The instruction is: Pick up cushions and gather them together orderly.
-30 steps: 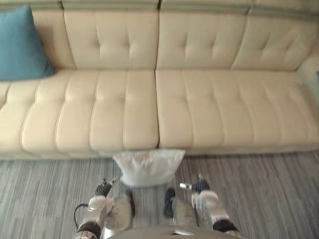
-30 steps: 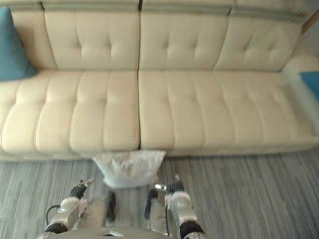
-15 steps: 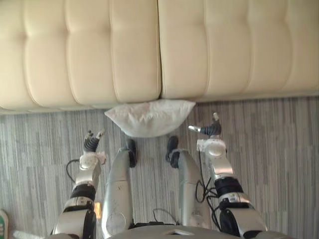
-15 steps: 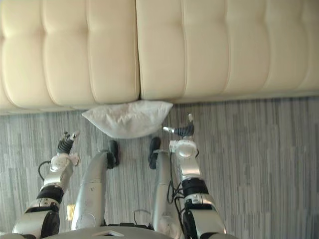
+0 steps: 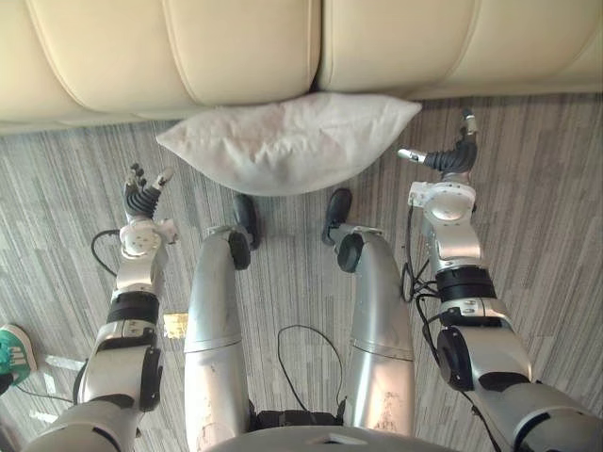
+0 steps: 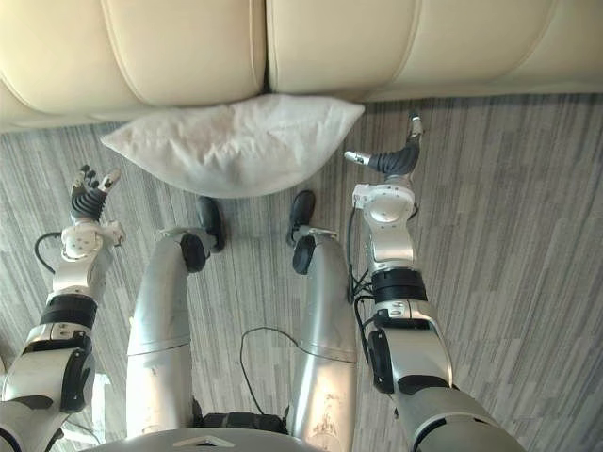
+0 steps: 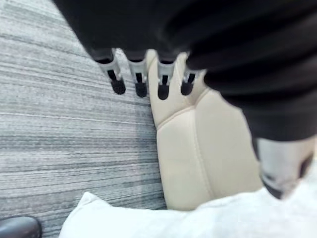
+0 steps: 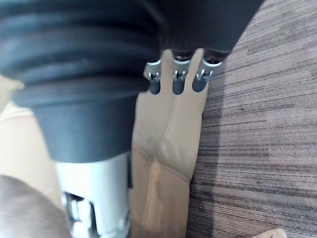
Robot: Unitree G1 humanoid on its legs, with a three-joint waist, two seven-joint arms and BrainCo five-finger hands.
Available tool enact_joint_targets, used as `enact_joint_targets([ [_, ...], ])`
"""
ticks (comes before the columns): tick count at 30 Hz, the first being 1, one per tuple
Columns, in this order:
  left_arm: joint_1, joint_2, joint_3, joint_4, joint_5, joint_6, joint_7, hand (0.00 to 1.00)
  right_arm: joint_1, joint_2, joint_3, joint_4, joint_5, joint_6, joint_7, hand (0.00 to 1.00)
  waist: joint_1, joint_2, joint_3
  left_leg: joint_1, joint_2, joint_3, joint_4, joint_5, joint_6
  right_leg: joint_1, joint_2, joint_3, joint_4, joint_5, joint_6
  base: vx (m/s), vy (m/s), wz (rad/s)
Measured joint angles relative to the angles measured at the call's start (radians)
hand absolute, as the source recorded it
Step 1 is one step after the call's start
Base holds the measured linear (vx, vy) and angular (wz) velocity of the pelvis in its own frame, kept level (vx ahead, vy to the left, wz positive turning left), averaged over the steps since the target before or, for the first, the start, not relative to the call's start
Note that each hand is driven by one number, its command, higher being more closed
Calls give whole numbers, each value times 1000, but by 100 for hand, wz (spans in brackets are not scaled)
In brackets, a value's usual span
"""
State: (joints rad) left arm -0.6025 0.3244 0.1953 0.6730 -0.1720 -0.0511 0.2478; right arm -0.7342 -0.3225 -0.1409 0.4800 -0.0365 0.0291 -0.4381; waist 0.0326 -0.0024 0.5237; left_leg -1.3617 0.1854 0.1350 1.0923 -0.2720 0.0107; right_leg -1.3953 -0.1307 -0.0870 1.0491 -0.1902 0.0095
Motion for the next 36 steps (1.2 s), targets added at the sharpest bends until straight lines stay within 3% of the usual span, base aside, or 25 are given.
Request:
enact_joint_targets([
  [7, -46, 3, -14, -77, 2, -1, 36, 0, -29, 20, 22, 7, 50, -1, -31, 0, -1, 1, 3, -112, 20, 0, 56, 3, 3, -118, 11, 12, 51, 13, -1, -74, 6, -4],
  [15, -101, 19, -84, -123, 80, 0, 88, 0, -97, 44, 177, -40, 31, -8, -29, 0, -4, 1, 3, -189, 34, -3, 103, 9, 0, -197, 19, 17, 93, 16, -1, -41, 16, -3],
  [16, -106, 16, -99, -138, 81, 0, 96, 100, -120, 53, 196, -42, 28, -11, -29, 100, -4, 1, 3, -200, 36, -5, 113, 8, 1, -207, 19, 17, 100, 16, -1, -51, 24, -1],
  [22, -126, 8, -167, -167, 118, 2, 145, 100, -140, 75, 243, -75, -19, -11, -31, 100, -5, 1, 3, -219, 36, -8, 121, 5, -6, -228, 19, 17, 109, 18, 0, -27, 12, 0],
  [29, -107, -46, -248, -322, 119, 6, 208, 100, -97, 76, 299, -202, -169, -3, -64, 100, -4, 1, 3, -226, 36, -18, 131, 9, -1, -227, 20, 11, 115, 17, -1, 0, 0, 0],
  [36, -72, -56, -290, -351, 160, 6, 228, 100, -22, 76, 304, -277, -208, 11, -70, 100, -8, 0, 1, -199, 36, -27, 126, 6, -10, -188, 19, -1, 100, 17, -4, -1, 2, -1],
])
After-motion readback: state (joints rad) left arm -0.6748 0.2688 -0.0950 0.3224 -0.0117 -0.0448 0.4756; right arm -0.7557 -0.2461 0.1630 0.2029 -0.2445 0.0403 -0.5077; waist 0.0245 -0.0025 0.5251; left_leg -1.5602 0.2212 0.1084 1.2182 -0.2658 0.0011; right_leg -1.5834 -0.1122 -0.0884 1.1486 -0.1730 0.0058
